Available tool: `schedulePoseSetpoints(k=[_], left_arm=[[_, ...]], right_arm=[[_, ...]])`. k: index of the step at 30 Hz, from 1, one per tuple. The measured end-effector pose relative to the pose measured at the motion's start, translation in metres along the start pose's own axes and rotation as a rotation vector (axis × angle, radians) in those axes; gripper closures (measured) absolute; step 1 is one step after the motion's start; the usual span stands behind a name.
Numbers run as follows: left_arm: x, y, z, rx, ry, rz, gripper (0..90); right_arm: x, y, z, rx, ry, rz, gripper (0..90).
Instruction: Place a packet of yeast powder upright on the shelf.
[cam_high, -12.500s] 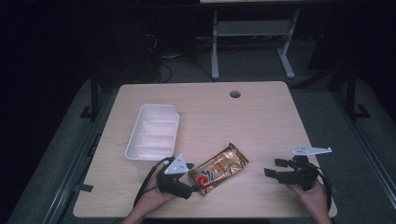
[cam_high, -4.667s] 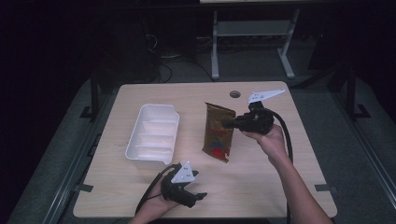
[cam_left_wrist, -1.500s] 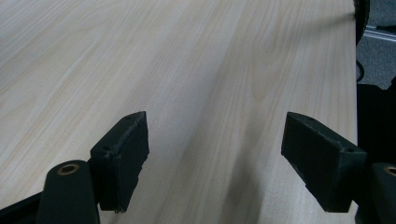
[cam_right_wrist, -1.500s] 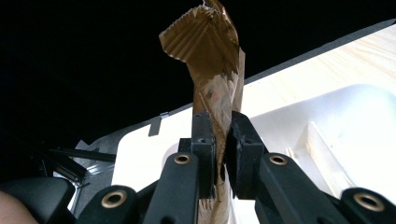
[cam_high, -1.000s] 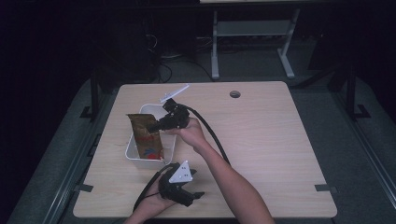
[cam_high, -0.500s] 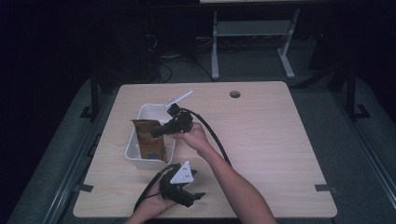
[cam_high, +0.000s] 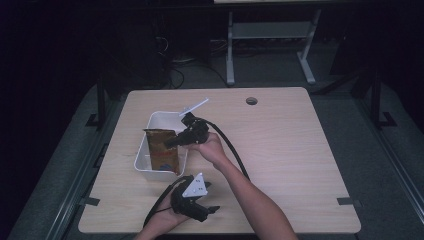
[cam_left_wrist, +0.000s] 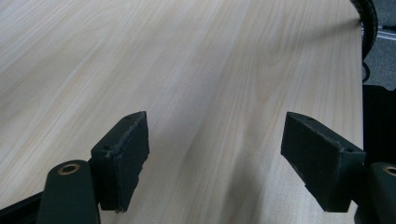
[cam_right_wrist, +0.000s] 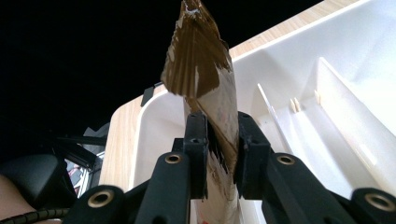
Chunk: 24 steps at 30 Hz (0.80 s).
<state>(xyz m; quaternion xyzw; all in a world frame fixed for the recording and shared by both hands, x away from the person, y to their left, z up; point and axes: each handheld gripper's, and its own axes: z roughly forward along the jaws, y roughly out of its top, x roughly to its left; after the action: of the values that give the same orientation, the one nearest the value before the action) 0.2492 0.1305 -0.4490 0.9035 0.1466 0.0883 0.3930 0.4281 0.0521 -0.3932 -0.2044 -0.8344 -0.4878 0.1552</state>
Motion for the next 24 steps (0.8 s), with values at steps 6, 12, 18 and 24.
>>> schedulePoseSetpoints(k=[6,12,18,24], left_arm=[[0.000,0.000,0.000,-0.002,0.000,-0.003,23.1],[0.001,0.000,-0.001,-0.002,0.002,-0.005,23.1],[0.001,0.000,-0.002,-0.008,0.007,-0.006,23.1],[0.002,0.000,-0.002,-0.010,0.004,-0.012,23.1]], right_arm=[[0.000,0.000,-0.002,0.001,0.005,0.000,73.7],[0.002,0.000,-0.005,0.005,0.005,-0.006,67.1],[0.003,0.000,-0.012,0.008,-0.005,-0.003,59.7],[0.003,-0.002,-0.022,-0.003,-0.013,-0.002,57.2]])
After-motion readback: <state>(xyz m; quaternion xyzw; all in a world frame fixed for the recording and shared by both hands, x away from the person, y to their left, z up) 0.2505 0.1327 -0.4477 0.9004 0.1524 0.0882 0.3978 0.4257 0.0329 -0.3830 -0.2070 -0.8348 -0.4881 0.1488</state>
